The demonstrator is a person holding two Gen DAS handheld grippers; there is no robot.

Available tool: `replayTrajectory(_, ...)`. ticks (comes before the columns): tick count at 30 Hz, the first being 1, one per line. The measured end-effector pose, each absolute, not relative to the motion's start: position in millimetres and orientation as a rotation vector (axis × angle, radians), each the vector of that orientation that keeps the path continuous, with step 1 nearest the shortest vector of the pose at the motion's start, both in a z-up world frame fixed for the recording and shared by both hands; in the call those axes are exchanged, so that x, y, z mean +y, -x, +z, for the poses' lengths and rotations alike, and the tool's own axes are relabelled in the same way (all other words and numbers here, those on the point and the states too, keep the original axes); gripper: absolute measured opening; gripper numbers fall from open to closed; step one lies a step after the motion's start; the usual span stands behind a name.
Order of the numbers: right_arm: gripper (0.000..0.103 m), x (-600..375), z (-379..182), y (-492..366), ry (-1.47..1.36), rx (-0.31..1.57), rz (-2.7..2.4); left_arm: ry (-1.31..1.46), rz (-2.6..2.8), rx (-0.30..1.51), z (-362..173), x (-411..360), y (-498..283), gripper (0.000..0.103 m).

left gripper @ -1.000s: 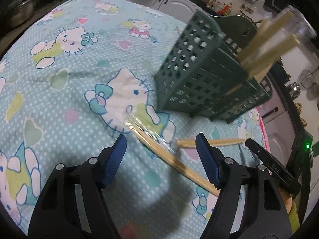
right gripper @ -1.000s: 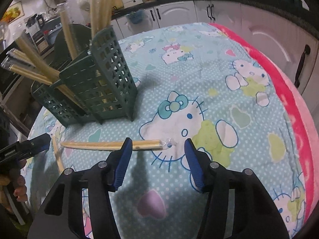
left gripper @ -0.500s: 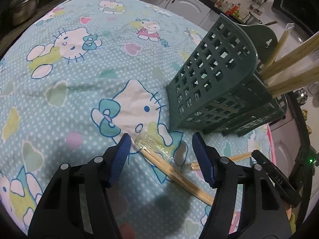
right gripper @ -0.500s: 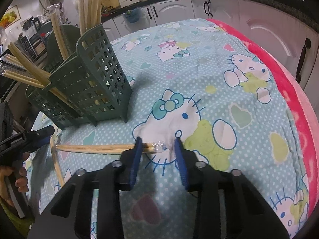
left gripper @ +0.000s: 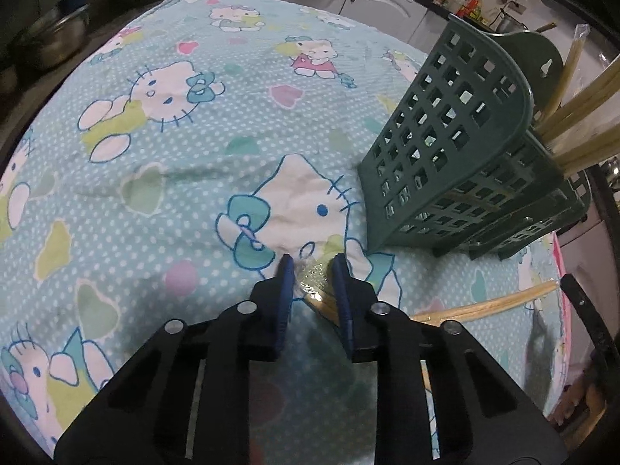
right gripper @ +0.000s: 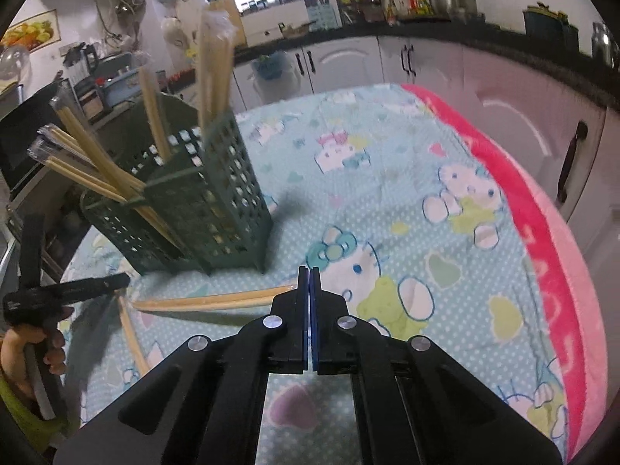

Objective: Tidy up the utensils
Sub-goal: 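Lower both tools onto the last chopsticks and close on them, then lift held chopsticks with both tools and carry them above the caddy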

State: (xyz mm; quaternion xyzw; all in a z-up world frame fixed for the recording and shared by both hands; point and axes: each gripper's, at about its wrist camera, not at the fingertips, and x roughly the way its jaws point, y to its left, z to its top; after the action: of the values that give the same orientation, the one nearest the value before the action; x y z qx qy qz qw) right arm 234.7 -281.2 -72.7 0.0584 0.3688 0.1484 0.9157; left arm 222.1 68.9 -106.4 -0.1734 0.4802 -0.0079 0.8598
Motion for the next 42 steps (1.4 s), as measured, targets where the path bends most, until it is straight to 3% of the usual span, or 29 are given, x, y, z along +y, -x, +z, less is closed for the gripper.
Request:
replayTrajectory(11, 0.001, -272.9, -39.0, -217.6, -0.111, 0.666, 0.362, 0.518, -0.114, 0.965, -99.5, 93.0, -196.3, 0.004)
replayTrajectory(30, 0.001, -248.5, 31.2, -171.8, -0.06, 0.469, 0.502, 0.466, -0.319, 0.697, 9.8, 49.9, -151.4, 0.003)
replayTrajectory(42, 0.001, -250.5, 57.2, -157.8, -0.052, 0.408, 0.531, 0.398, -0.454, 0.635, 55.2, 4.3, -153.5, 0.002)
